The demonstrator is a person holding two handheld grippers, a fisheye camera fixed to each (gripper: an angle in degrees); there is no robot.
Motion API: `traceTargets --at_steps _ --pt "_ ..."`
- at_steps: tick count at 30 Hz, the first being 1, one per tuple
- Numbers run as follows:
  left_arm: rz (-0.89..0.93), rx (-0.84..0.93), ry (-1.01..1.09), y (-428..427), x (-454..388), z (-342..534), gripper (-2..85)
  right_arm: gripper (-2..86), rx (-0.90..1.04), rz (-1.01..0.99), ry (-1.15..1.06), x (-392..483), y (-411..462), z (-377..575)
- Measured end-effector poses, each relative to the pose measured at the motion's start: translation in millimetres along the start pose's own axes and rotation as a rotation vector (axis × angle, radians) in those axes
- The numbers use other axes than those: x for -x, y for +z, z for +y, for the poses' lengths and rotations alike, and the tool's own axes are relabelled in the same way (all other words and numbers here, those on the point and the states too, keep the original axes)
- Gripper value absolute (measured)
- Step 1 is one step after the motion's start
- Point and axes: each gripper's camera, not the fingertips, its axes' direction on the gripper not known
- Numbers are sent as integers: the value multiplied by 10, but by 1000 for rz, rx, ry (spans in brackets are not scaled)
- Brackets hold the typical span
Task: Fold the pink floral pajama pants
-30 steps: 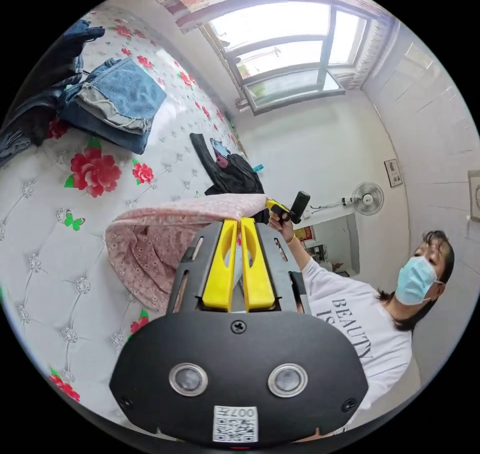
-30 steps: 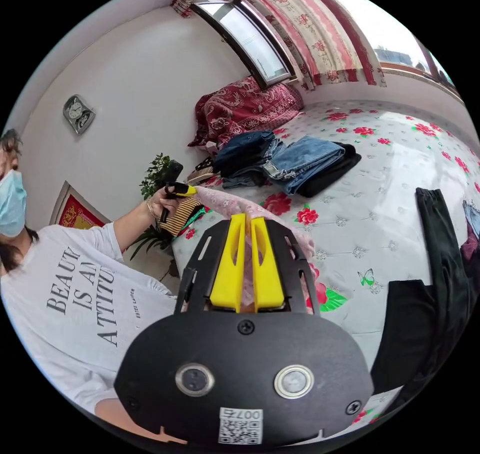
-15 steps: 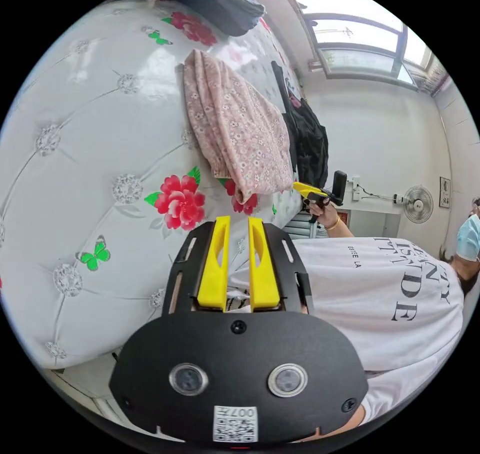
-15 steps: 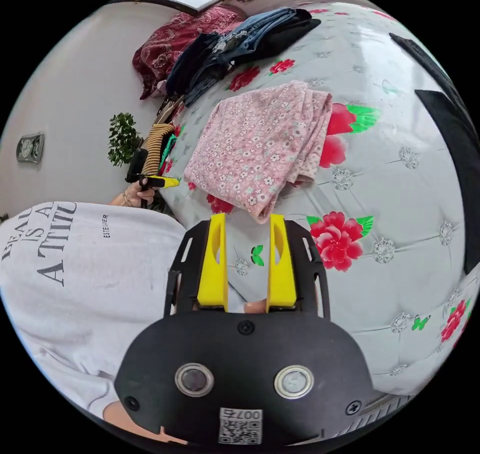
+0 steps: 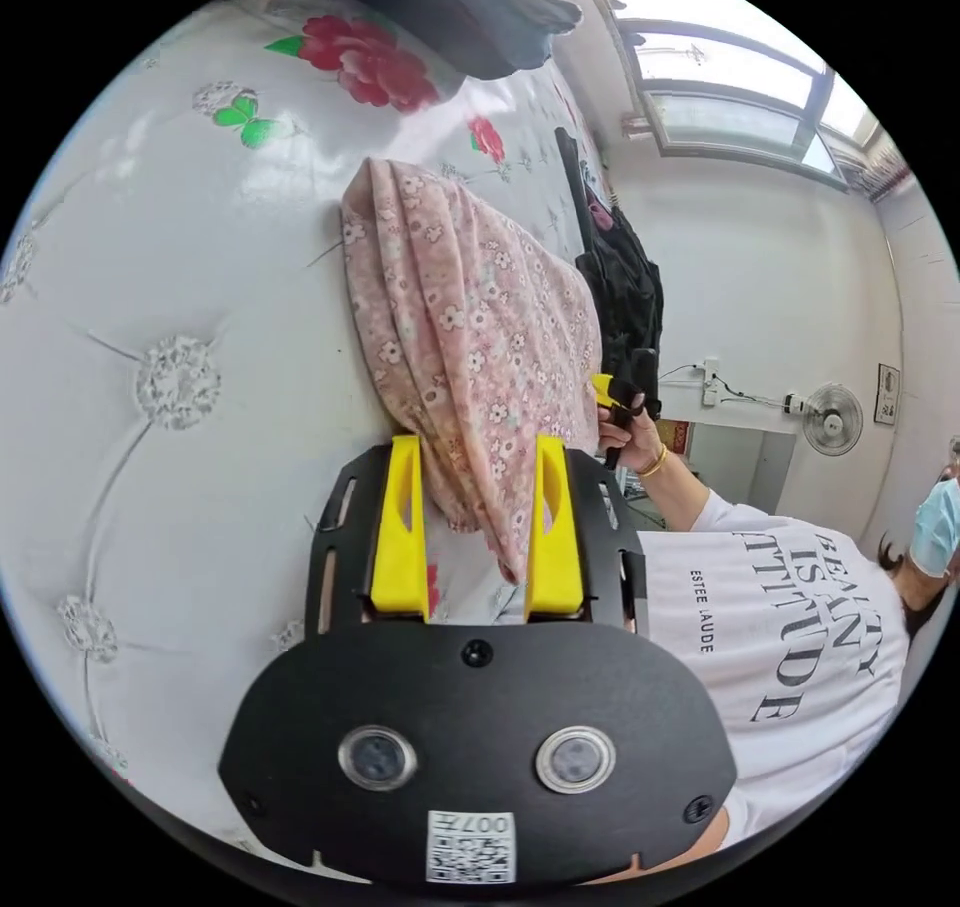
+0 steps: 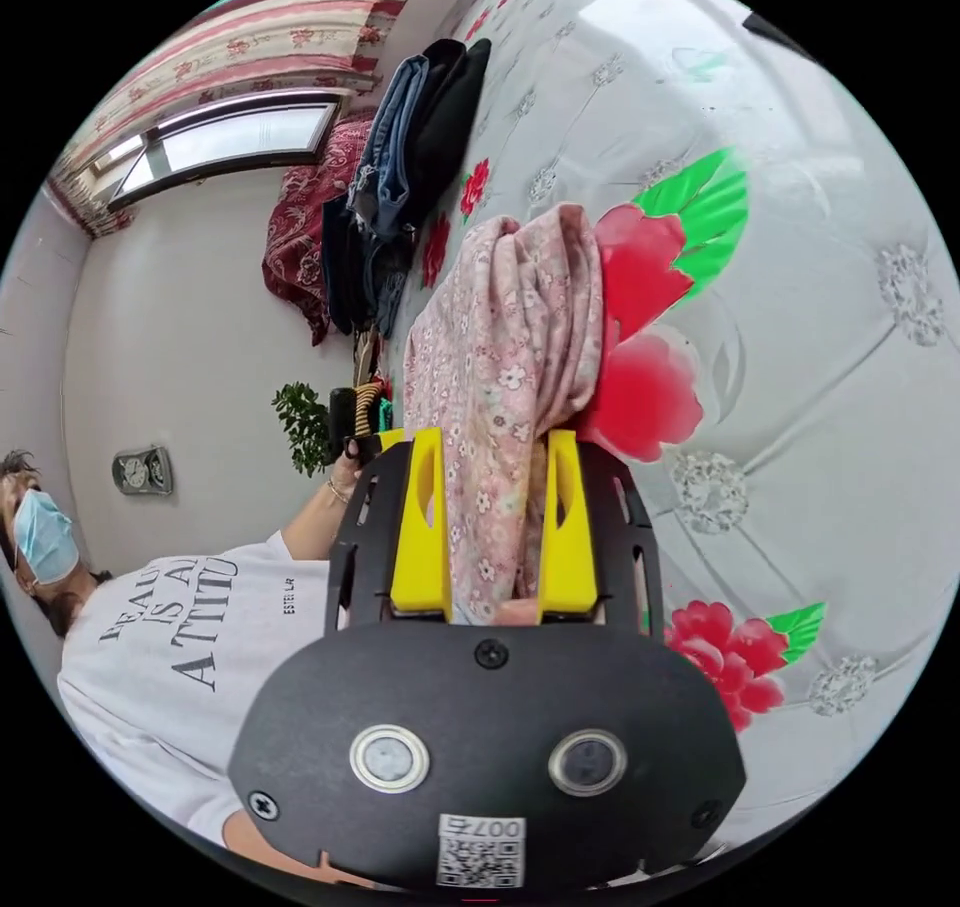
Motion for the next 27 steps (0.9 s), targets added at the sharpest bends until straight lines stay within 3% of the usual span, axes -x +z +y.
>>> traceTargets --at_steps 4,7,12,18,21,23,27 --pt "27 18 1 80 48 -156 38 51 51 -32 31 38 179 -125" --pt "63 -76 50 -123 -150 -98 23 22 13 7 -47 427 87 -173" --pt "111 -233 230 -665 -867 -74 13 8 -72 -62 -301 1649 -267 -572" --pt "38 -418 488 -1828 -1821 -817 20 9 -219 -35 -602 3332 -397 -1478" --pt "-128 -514 482 -2312 -2058 -1330 42 11 -322 95 -608 3783 -171 -1996" --pt "-313 -550 287 -2437 -1895 -1586 61 15 -376 221 -551 3820 36 -2200" --pt "-358 -602 134 -2138 -1479 -1238 74 22 -290 344 -454 3389 634 -2003"
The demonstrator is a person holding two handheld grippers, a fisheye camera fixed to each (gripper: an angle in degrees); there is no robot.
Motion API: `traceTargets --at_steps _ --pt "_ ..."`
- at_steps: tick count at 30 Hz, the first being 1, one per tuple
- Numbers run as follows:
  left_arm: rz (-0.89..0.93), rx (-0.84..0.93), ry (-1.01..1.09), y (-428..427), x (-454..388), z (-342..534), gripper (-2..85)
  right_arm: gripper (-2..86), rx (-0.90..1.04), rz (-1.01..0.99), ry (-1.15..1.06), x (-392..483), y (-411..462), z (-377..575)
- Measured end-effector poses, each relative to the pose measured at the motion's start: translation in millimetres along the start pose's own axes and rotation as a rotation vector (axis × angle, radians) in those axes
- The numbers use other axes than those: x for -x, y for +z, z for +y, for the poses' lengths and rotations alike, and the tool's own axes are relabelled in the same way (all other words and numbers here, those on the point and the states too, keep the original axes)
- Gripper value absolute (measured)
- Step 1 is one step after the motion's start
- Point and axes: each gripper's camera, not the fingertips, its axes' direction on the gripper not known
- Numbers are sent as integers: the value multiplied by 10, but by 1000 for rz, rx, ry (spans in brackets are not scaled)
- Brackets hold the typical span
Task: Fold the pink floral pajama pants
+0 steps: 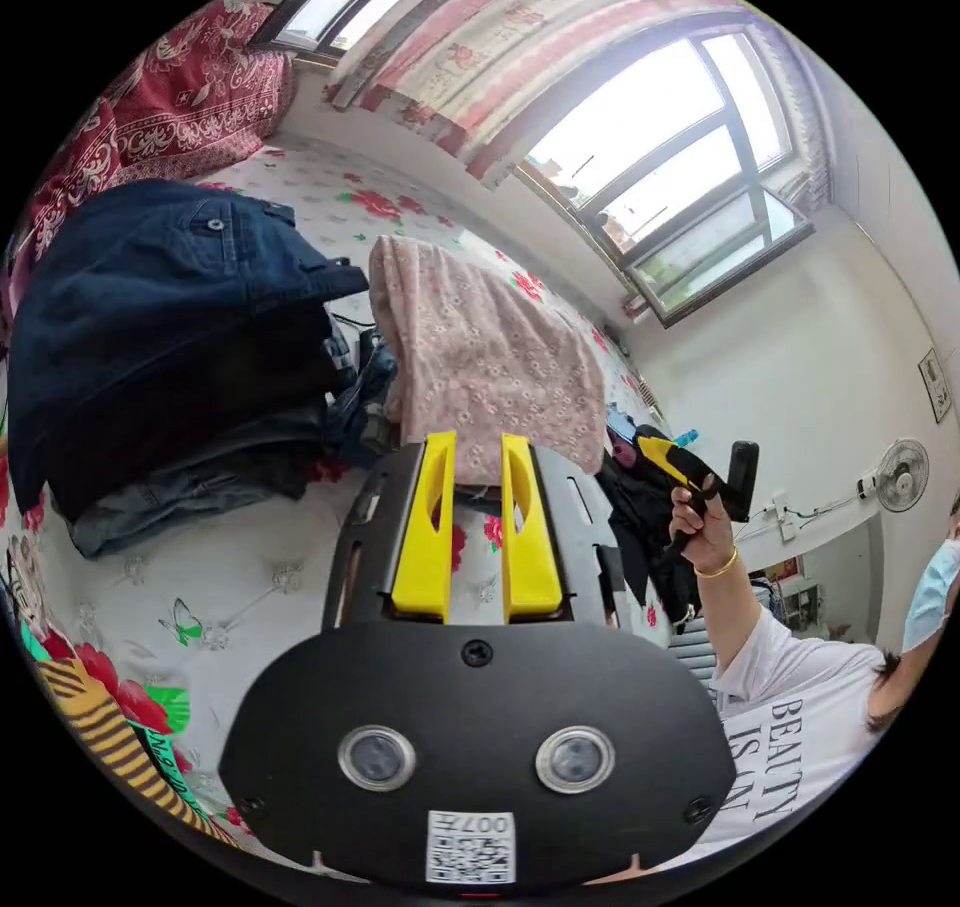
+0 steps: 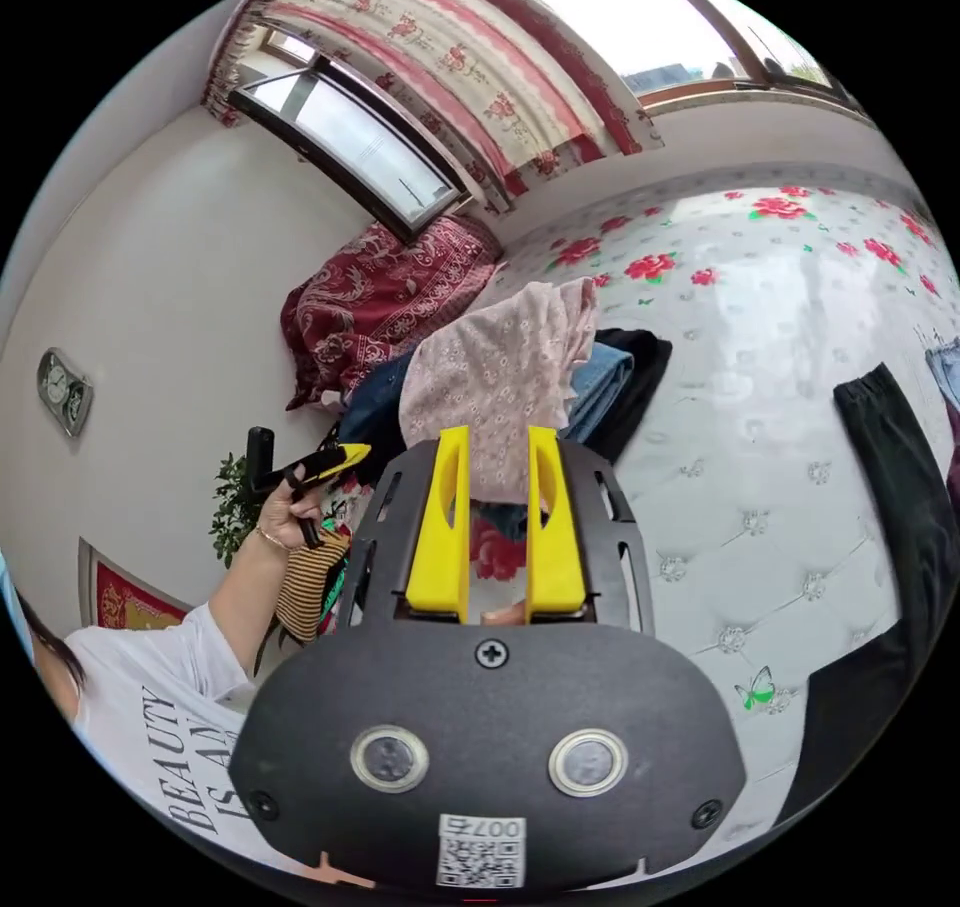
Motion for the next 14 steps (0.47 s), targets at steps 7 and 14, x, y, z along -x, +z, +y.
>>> traceTargets --at_steps 7,14 --pt "-290 384 22 824 -282 2384 41 27 574 433 -96 122 564 2143" --pt "-391 651 268 1589 -1370 3204 -2 34 516 577 -199 702 452 2782"
